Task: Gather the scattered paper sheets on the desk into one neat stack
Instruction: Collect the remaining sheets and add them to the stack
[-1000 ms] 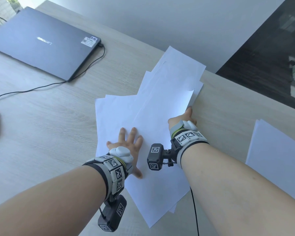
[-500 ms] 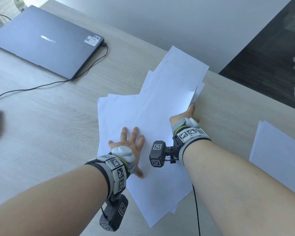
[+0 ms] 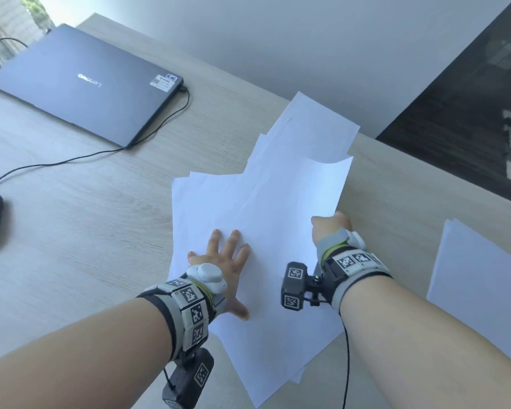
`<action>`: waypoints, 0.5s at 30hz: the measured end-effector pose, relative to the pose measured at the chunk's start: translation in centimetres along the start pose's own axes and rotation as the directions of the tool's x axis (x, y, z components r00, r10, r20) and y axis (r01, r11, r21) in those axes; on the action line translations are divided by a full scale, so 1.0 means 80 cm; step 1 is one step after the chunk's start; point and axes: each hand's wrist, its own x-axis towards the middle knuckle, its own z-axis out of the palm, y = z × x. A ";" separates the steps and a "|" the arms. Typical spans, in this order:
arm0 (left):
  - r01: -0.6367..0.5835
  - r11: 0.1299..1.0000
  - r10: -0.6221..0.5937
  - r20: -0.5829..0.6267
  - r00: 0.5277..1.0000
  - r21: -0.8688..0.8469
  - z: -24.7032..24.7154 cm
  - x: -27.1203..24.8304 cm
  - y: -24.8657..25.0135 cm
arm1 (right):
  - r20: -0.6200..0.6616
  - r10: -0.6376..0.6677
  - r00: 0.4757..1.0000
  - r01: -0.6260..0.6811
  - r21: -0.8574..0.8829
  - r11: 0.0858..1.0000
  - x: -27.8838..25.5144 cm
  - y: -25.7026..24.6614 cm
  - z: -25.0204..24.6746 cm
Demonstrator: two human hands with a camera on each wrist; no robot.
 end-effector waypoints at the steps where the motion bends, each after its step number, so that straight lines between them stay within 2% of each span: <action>1: -0.012 0.999 0.011 -0.029 1.000 -0.029 -0.001 -0.003 -0.002 | -0.001 0.025 1.000 -0.025 -0.023 0.999 0.002 0.012 -0.009; 3: 0.008 0.993 -0.023 -0.128 0.991 -0.117 -0.011 -0.004 -0.008 | 0.027 0.040 0.999 -0.041 0.014 0.999 0.008 0.039 -0.023; 7: 0.125 0.931 -0.227 -0.274 0.935 -0.343 -0.049 0.030 -0.015 | -0.002 0.043 0.999 -0.042 0.199 0.979 0.017 0.085 -0.052; 10: 0.167 0.830 -0.376 -0.313 0.872 -0.532 -0.071 0.064 -0.014 | -0.023 0.063 0.998 -0.055 0.266 0.963 0.015 0.111 -0.069; 13: 0.183 0.793 -0.447 -0.351 0.823 -0.580 -0.089 0.093 0.003 | -0.028 0.068 0.997 -0.057 0.301 0.952 0.012 0.137 -0.081; 15: 0.225 0.794 -0.466 -0.328 0.822 -0.564 -0.102 0.107 0.015 | -0.032 0.068 0.997 -0.054 0.329 0.943 0.007 0.152 -0.088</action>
